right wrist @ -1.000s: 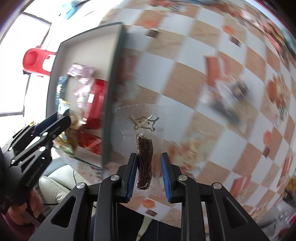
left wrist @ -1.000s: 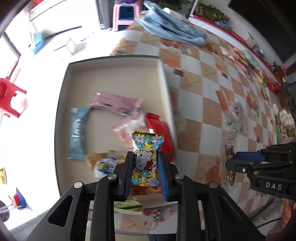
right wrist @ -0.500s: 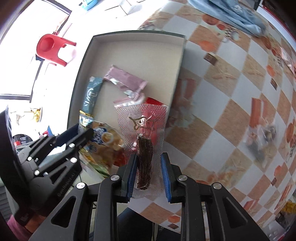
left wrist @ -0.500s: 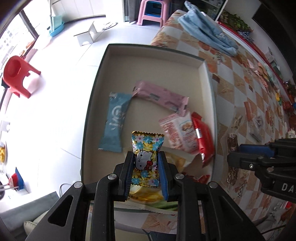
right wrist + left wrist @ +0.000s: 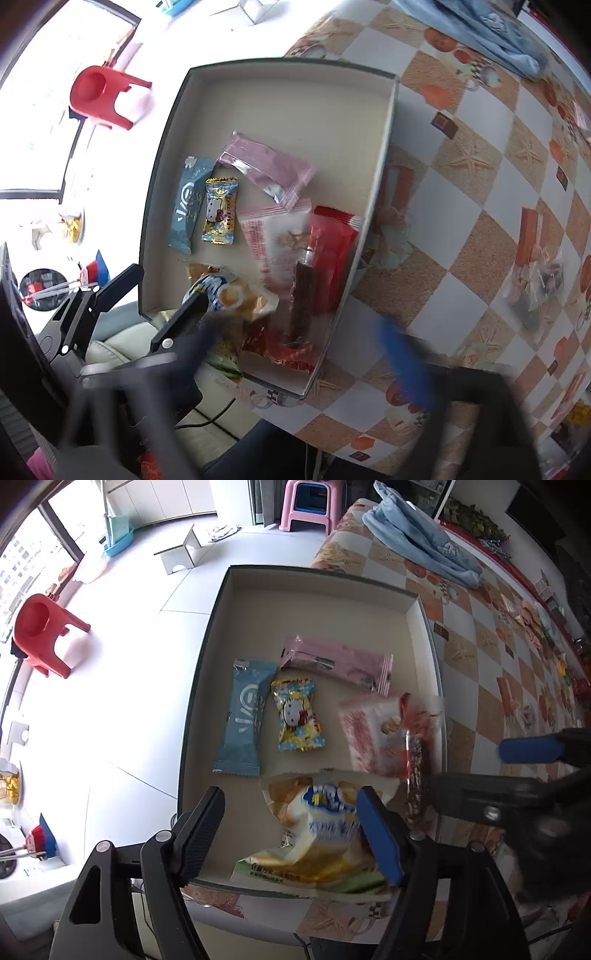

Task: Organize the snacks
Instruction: 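Open both tools to release the candy and jerky into the tray, then move both tools back toward the clear-wrapped candy and dark stick bag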

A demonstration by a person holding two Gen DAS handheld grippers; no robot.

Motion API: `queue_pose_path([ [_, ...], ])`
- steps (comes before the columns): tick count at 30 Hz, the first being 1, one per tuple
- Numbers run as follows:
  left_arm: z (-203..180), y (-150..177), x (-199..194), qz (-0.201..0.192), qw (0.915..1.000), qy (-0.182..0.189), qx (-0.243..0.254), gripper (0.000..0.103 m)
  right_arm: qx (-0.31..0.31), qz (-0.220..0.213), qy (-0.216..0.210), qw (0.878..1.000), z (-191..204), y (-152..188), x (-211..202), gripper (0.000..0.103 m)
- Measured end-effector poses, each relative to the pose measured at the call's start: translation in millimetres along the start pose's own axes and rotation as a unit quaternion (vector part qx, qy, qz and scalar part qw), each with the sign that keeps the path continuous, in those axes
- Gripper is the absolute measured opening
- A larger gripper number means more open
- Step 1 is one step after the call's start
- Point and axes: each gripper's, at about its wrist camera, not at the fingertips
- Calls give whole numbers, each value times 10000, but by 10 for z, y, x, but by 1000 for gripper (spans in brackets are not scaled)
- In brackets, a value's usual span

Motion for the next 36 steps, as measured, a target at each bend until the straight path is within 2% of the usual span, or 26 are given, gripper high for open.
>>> queue_pose_path([
  [7, -49, 60, 69, 216, 9998, -6, 5, 78, 194, 268, 122, 9994, -273, 187, 114, 101],
  [13, -174, 170, 81, 341, 9991, -8, 246, 79, 961, 603, 274, 9932, -963, 635, 302, 101],
  [18, -378, 271, 91, 443, 9972, -25, 597, 79, 1976, 813, 215, 9767, -1655, 1041, 440, 101],
  [23, -586, 285, 11, 352, 9954, -160, 880, 79, 2853, 893, 5, 9543, -2215, 1379, 505, 101],
  [29, -690, 181, -140, 170, 9953, -198, 933, 79, 3343, 454, -225, 9411, -2623, 1369, 306, 101],
  [36, -866, 107, -284, 64, 9948, -229, 991, 79, 3864, -479, -640, 9189, -2998, 902, -87, 101],
])
Point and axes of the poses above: each gripper's, at about its wrist camera, not at the fingertips, and x roughly the way its jaws point, z to its left, y to its underside, and after that the axes turned 6 degrees about z, right-handed
